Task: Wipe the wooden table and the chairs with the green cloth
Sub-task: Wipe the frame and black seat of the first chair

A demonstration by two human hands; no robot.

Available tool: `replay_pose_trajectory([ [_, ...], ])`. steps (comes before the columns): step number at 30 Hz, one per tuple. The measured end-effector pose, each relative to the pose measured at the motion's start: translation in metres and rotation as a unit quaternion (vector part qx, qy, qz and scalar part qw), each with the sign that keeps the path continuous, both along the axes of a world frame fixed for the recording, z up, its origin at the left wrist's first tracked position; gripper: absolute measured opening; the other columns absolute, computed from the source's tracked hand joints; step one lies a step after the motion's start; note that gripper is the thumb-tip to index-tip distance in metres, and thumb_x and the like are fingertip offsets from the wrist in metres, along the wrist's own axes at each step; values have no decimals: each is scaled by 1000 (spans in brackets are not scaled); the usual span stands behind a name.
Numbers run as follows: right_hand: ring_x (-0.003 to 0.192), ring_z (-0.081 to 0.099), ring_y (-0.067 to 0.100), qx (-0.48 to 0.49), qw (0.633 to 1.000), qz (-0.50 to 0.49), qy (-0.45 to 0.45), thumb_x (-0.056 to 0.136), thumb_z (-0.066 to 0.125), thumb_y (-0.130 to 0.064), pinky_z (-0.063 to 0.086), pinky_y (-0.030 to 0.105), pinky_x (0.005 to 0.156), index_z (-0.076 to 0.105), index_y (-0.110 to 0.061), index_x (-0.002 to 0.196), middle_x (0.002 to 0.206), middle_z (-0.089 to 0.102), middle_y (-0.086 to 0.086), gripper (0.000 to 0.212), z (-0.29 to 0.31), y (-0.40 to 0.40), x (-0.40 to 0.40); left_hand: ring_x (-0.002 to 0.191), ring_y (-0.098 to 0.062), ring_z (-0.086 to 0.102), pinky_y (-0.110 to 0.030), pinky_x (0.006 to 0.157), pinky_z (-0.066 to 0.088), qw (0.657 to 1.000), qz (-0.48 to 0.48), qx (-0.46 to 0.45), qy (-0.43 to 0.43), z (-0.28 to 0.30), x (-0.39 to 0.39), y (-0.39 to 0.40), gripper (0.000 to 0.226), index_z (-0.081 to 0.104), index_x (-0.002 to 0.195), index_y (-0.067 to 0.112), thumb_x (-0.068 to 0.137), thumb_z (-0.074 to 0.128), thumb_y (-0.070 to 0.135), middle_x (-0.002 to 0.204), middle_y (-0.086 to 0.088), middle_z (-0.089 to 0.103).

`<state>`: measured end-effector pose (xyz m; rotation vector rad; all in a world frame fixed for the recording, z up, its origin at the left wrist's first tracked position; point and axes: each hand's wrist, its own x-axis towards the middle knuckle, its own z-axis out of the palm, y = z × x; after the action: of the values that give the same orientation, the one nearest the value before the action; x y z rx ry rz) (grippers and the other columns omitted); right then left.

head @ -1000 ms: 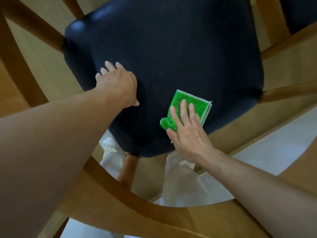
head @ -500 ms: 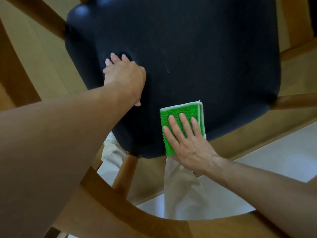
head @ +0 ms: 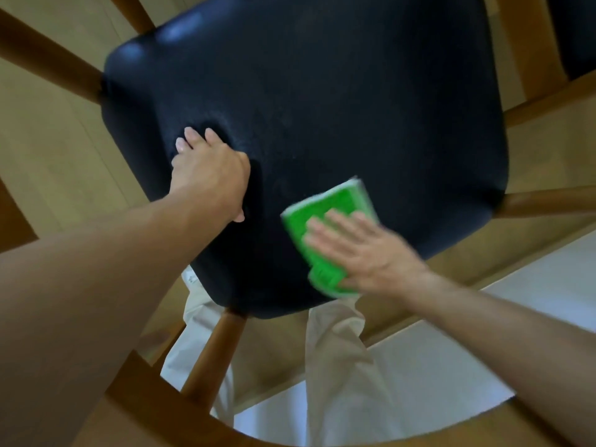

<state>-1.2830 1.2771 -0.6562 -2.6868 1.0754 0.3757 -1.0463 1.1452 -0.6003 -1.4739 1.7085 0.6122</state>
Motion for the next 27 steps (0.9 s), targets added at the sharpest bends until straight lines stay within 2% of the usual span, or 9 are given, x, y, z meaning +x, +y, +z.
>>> replay_pose_trajectory([
  [2, 144, 21, 34, -6, 988, -148, 42, 84, 42, -53, 15, 46, 114, 18, -18, 152, 157, 22, 5, 81, 4, -26, -42, 141, -51, 12, -53, 108, 36, 1000, -1, 0, -3, 0, 0, 1, 113, 9, 146, -11, 72, 81, 36, 153, -36, 3],
  [4, 148, 11, 35, 17, 951, -300, 74, 92, 36, -60, 14, 49, 117, 10, -16, 155, 162, 9, 7, 81, 10, -38, -50, 141, -51, 12, -53, 108, 36, 1000, 2, -3, 1, 0, 0, 1, 113, 10, 146, -12, 73, 81, 35, 153, -36, 2],
  [7, 148, 8, 40, 6, 907, -414, 71, 94, 25, -58, 12, 56, 117, 9, -10, 156, 163, 5, 12, 80, 9, -31, -12, 141, -51, 13, -53, 107, 36, 1000, 1, -4, 0, 0, 2, 1, 115, 6, 146, -12, 73, 81, 35, 152, -37, 2],
  [10, 145, 15, 45, -9, 924, -378, 55, 92, 29, -56, 10, 59, 115, 15, -8, 154, 161, 11, 15, 79, 6, -8, 36, 141, -52, 13, -52, 107, 36, 1000, 3, -2, 0, 0, 2, 2, 117, 4, 146, -13, 72, 82, 35, 152, -38, 2],
  [14, 142, 21, 40, 8, 990, -139, 25, 82, 55, -58, 9, 55, 114, 21, -16, 151, 159, 22, 7, 88, 6, 37, 96, 140, -53, 13, -53, 108, 35, 1000, -5, -7, 7, 1, 2, 2, 114, 8, 146, -12, 73, 81, 35, 152, -38, 3],
  [19, 142, 33, 28, 38, 999, 15, -22, 82, 50, -52, 22, 45, 115, 33, -21, 149, 156, 35, 1, 77, 2, 8, 69, 139, -54, 16, -52, 106, 37, 999, -27, -23, 6, -2, 3, 6, 100, 13, 146, -10, 81, 76, 34, 152, -38, 5],
  [22, 142, 33, 32, 12, 992, -128, -11, 83, 47, -48, 25, 48, 114, 26, -19, 151, 157, 32, 6, 77, 2, -57, 45, 140, -53, 16, -52, 106, 38, 999, -35, -24, 1, -2, 3, 6, 106, 13, 146, -10, 77, 79, 36, 151, -38, 6],
  [25, 150, 2, 30, 34, 943, -330, 17, 99, 38, -51, 7, 48, 119, 5, -20, 157, 165, 0, 2, 74, 11, -116, 43, 140, -52, 15, -52, 106, 38, 1000, -26, -14, -8, -2, 2, 5, 111, 12, 146, -10, 74, 81, 38, 152, -37, 4],
  [27, 150, -7, 30, 40, 915, -402, 23, 101, 31, -52, 2, 50, 119, -3, -20, 156, 164, -10, 1, 72, 14, -132, 60, 141, -52, 15, -52, 107, 37, 1000, -20, -17, -7, -3, 1, 4, 112, 11, 147, -10, 73, 81, 38, 152, -37, 3],
])
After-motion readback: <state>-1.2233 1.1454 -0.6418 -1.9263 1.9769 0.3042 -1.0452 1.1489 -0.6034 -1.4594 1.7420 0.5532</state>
